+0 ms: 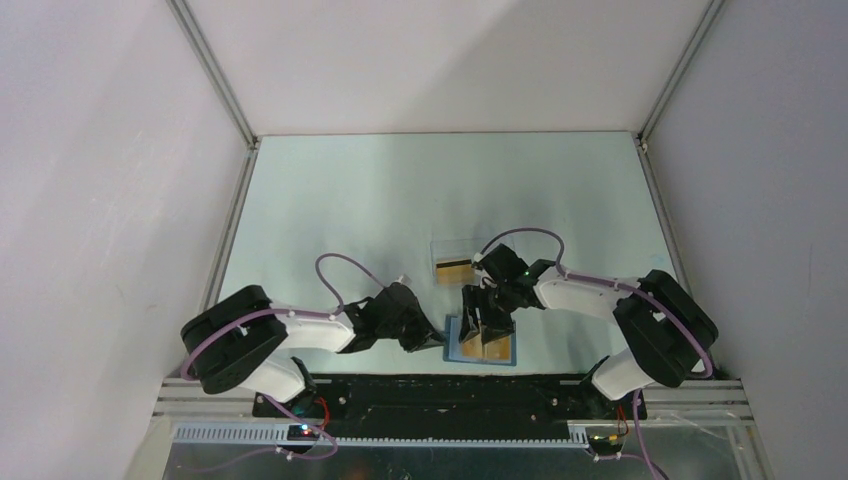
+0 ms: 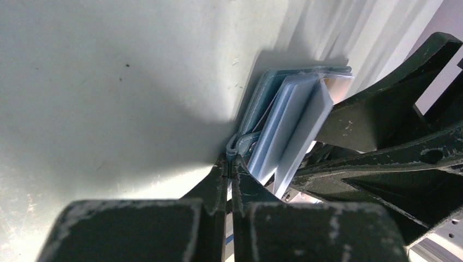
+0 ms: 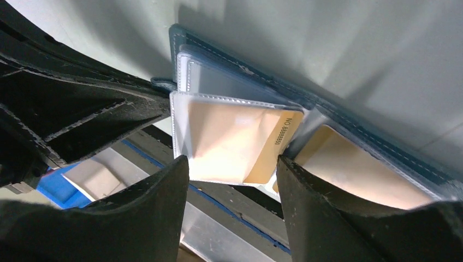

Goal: Put the credit cards into the card holder
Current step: Insert the credit card into the card holder, then close the card holder at the center of the board.

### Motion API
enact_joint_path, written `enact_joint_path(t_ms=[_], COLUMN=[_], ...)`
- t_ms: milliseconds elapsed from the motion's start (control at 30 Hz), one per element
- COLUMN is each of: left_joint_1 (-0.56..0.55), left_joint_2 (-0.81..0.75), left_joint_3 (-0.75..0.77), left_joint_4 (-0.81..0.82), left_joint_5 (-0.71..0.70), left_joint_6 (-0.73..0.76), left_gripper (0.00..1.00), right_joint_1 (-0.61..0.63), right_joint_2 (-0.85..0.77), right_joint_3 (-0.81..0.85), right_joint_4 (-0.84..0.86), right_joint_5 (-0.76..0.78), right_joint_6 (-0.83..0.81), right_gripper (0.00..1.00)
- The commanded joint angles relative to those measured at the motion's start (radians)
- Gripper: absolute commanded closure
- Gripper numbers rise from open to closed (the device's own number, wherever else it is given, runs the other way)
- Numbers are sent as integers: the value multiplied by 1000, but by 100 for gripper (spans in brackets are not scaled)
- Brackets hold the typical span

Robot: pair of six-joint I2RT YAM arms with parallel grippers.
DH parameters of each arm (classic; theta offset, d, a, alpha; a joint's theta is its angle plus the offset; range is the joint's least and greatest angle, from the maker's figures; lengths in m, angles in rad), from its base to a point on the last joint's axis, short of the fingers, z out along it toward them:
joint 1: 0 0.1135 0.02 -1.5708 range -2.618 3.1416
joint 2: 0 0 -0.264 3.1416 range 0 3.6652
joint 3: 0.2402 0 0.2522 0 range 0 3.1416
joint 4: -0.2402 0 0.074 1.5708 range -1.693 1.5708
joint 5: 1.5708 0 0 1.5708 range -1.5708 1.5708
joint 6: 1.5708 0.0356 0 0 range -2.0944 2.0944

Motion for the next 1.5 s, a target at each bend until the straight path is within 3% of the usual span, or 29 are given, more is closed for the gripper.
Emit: enact_joint_path(t_ms=[0,233,400,567,833,1200,1467], left_joint_1=[-10,-10,-10,-11,-7,-4,-5], left_joint_2=[18,-2,-10,-27,-130,-120,-57], left_joint_3=[20,12,17,12,-45,-27,29], left_joint_4=[-13,-14,-13,-13,-28,-43,-45], left_joint_5=[-35,-41,-47,-50,-89,-71,-28], left_joint_6=[9,4,13,21,14,51,96], left_gripper=[100,100,100,100,99,99,100], right_joint_1=[5,7,10,9,0,-200,-371], right_joint_2=[23,-1,-44,-42,-128,-319,-311], right_joint_3=[28,73,74,74,114,99,-58], right_joint_4=[101,102,122,92,-65,-270,-212], right_joint_5=[-56,-78,-115,-87,8,59,-28], right_joint_6=[28,37,48,46,-13,-97,-131], right_gripper=[37,41,58,58,38,35,26])
